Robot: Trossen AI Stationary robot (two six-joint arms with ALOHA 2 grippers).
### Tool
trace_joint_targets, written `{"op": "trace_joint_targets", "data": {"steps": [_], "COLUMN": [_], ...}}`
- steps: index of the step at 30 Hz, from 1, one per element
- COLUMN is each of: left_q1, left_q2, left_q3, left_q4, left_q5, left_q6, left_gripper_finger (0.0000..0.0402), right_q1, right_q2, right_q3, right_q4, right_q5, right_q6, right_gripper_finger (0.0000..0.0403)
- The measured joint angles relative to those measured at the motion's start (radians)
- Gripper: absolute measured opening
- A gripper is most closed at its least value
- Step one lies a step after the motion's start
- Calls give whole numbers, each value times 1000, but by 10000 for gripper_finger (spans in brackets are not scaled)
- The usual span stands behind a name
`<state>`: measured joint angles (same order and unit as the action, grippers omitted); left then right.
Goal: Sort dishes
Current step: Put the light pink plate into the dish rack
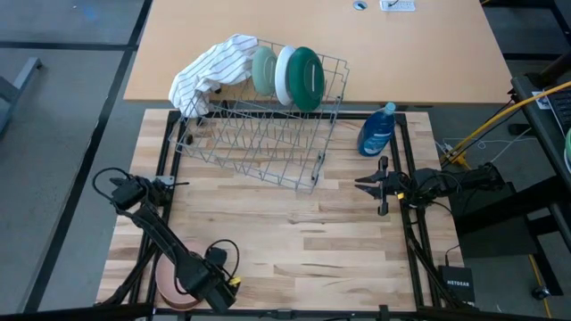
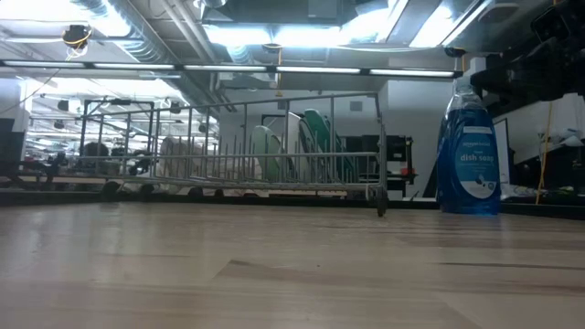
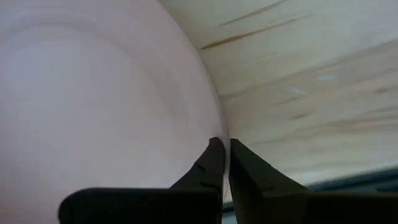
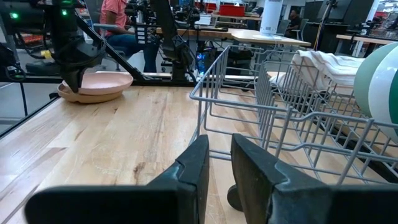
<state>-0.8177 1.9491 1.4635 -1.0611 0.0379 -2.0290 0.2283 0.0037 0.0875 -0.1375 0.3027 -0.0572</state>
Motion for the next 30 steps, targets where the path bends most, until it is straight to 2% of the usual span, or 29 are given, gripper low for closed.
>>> {"op": "trace_joint_targets", "data": {"steps": [6, 20, 24, 27, 30], "left_q1": [0, 0, 2, 11, 43], "left_q2": [-76, -281, -335, -363, -382], "left_q3": [4, 129, 141, 142, 142], "left_q4": [1, 11, 177, 345, 484], "left_q5": [-60, -374, -510, -628, -702], "left_q6": [20, 148, 271, 446, 657], "left_gripper_finger": [2, 0, 0, 0, 0], "right_q1": [0, 0, 0, 0, 0], "right_q2": [0, 0, 0, 0, 0], "right_q3": [0, 0, 0, 0, 0], "right_q4": [0, 1, 1, 0, 0], "right_q5": [0, 0, 0, 0, 0], "right_q6": [0, 0, 0, 0, 0], "right_gripper_finger": [72, 72, 72, 72, 72]}}
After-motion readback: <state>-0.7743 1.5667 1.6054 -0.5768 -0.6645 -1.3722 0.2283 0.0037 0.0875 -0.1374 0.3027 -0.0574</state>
